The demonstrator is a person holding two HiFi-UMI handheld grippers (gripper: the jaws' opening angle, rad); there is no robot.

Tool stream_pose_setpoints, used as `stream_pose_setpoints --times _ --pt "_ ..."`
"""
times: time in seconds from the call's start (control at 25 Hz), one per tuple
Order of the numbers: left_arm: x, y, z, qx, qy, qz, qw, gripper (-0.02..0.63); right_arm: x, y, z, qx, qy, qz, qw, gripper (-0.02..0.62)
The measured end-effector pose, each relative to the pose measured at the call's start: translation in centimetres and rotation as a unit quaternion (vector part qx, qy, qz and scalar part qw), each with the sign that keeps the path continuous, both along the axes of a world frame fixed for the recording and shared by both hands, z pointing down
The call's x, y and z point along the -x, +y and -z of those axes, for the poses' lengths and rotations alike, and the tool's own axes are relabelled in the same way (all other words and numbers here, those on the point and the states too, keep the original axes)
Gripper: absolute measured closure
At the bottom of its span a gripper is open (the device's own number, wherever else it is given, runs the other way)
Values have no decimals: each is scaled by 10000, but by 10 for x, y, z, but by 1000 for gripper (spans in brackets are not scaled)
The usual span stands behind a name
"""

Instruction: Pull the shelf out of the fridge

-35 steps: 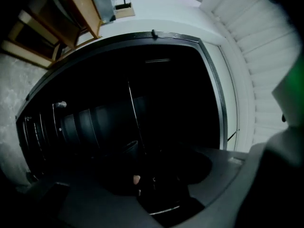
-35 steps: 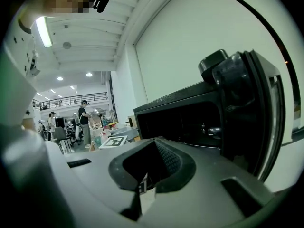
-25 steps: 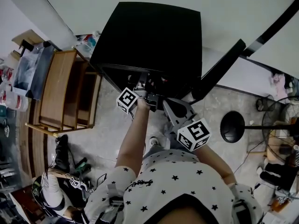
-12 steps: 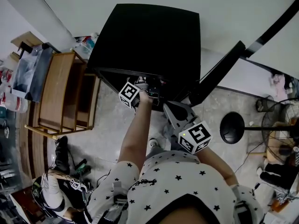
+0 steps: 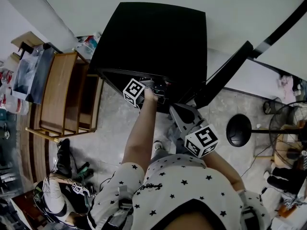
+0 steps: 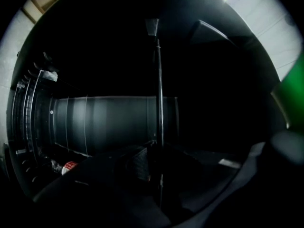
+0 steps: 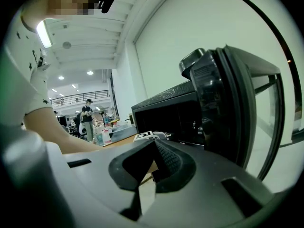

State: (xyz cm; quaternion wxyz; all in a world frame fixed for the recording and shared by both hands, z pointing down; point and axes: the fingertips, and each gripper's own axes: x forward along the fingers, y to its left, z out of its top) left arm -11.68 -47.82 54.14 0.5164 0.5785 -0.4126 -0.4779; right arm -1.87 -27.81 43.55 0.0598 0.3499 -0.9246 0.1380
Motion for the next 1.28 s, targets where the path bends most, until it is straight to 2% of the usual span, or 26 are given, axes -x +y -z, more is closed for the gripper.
stream_pose_setpoints --times 0.56,1.28 --pt "-1 16 0 48 2 -39 10000 580 4 12 0 -18 -30 -26 10000 601" --pt "6 73 -2 -28 61 -154 9999 581 22 48 5 -76 -46 73 9999 601"
